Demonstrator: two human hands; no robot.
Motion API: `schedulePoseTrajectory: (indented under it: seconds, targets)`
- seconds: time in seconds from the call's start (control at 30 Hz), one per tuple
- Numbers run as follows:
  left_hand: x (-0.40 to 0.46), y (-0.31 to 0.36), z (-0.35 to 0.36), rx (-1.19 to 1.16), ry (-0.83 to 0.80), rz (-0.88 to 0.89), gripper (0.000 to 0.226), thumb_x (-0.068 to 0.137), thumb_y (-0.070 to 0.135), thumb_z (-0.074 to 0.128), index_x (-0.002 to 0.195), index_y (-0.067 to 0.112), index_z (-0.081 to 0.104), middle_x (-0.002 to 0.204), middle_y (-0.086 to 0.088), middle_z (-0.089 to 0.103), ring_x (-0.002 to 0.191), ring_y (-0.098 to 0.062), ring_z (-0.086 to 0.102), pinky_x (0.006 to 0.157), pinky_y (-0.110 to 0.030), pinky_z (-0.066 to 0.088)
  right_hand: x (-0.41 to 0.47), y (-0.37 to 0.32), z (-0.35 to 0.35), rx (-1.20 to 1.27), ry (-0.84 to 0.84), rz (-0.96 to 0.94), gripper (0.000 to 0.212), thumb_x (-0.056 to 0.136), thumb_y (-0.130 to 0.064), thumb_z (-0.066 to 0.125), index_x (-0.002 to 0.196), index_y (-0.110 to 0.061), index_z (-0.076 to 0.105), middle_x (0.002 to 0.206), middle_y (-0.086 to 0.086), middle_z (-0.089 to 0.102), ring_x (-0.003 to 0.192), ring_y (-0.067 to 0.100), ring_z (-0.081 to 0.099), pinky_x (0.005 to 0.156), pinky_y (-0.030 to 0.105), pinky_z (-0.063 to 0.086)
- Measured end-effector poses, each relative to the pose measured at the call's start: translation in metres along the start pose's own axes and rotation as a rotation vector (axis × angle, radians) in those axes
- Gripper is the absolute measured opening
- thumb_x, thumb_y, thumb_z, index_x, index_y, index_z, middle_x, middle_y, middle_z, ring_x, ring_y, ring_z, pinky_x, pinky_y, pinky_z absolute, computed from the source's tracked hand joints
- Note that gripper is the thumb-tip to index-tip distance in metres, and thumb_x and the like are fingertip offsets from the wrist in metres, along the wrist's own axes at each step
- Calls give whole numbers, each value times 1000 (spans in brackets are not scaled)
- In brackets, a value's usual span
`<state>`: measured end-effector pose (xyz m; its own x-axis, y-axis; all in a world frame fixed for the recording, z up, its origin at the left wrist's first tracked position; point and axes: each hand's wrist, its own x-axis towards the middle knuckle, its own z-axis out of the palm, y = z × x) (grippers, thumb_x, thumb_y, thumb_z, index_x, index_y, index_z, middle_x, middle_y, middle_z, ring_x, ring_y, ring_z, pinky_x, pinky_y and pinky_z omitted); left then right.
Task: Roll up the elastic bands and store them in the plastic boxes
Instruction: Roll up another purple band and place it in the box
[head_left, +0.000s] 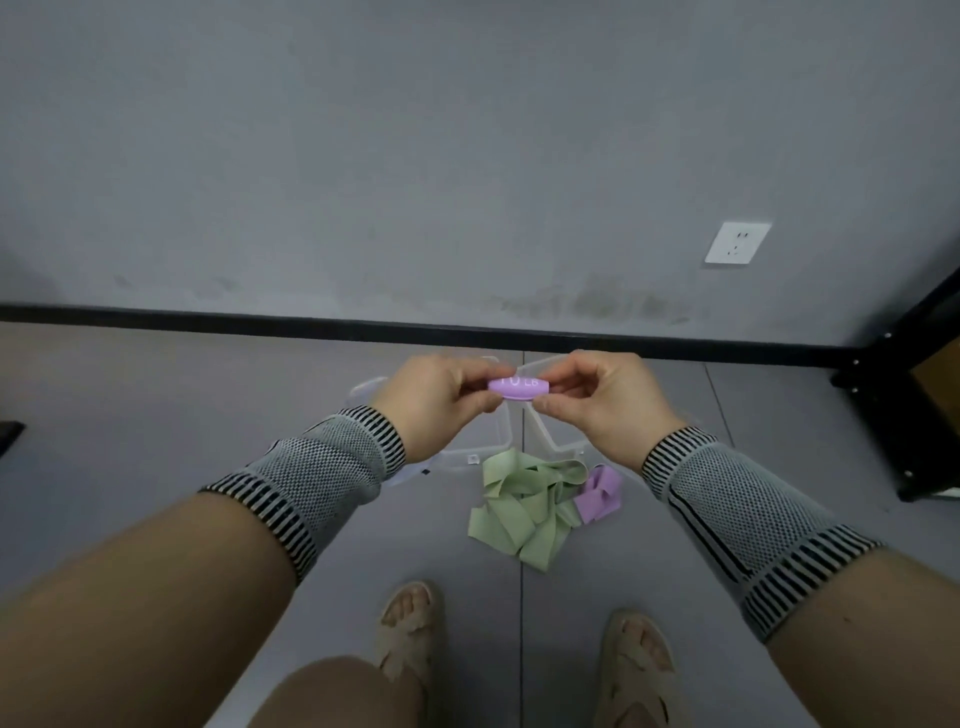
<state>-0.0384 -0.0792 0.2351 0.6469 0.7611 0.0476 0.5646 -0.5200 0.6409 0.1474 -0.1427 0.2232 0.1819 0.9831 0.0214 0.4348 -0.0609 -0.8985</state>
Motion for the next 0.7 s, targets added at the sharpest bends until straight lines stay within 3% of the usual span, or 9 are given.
schedulePoseTrajectory:
  seconds: [0.13, 0.23, 0.33, 0.5, 0.7]
  targets:
    - [36, -48, 29, 13, 3, -50, 32, 92, 24, 58, 123, 30, 62, 114, 9, 68, 100, -2, 60, 81, -1, 37, 43, 45, 21, -37, -4, 22, 15, 74, -11, 79, 79, -21, 69, 77, 0, 71, 71, 12, 68, 74, 31, 58]
    - [69, -102, 63, 92, 19, -80, 38, 94, 27, 53, 131, 34, 53, 112, 7, 68, 93, -8, 61, 86, -17, 43, 90, 94, 46, -98, -2, 45, 11, 75, -17, 78, 81, -23, 70, 76, -5, 70, 71, 8, 66, 72, 23, 56]
    - [102, -170, 102, 57, -7, -179, 50, 94, 26, 52, 141, 33, 38, 122, 6, 63, 106, -13, 61, 95, -35, 48, 139, 151, 77, -183, -8, 49, 10, 76, -19, 76, 83, -24, 69, 76, -10, 68, 71, -1, 62, 66, 7, 48]
    - [131, -268, 154, 170, 12, -374, 49, 95, 25, 51, 142, 26, 38, 139, 2, 50, 130, -17, 39, 106, -30, 31, 185, 233, 119, -269, -63, 137, 10, 78, -21, 75, 87, -23, 71, 75, -12, 66, 69, -5, 59, 62, 2, 42]
    - [154, -326, 183, 252, -21, -436, 50, 96, 23, 47, 145, 22, 34, 149, 6, 36, 134, -21, 26, 111, -27, 20, 221, 275, 159, -315, -51, 233, 11, 83, -24, 70, 94, -21, 70, 82, -8, 67, 74, 4, 61, 64, 3, 39]
